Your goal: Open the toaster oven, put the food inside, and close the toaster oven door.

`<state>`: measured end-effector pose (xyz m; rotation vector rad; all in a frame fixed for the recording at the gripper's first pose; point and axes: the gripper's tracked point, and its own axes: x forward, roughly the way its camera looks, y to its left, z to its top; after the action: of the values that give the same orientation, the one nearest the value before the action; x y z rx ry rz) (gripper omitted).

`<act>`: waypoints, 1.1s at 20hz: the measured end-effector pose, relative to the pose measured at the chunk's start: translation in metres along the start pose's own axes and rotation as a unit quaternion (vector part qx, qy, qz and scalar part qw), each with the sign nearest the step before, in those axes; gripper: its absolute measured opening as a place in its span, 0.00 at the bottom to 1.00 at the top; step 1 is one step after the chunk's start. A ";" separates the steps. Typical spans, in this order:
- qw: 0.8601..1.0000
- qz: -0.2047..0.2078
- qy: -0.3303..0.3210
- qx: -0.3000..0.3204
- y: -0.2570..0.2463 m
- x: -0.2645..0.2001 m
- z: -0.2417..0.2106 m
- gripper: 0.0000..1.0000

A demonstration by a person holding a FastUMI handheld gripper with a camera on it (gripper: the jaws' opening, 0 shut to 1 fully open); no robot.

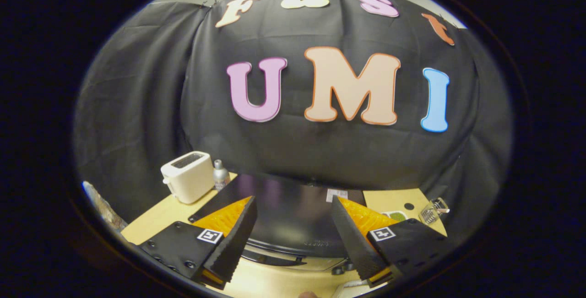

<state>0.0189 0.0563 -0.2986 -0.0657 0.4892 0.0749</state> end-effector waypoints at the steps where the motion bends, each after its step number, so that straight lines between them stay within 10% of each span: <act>1: 1.000 -0.002 0.011 -0.007 0.000 0.003 -0.012 1.00; 22: 0.996 0.032 0.084 0.012 0.014 -0.010 -0.096 0.99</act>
<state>-0.0359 0.0618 -0.3791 -0.0334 0.6603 0.1266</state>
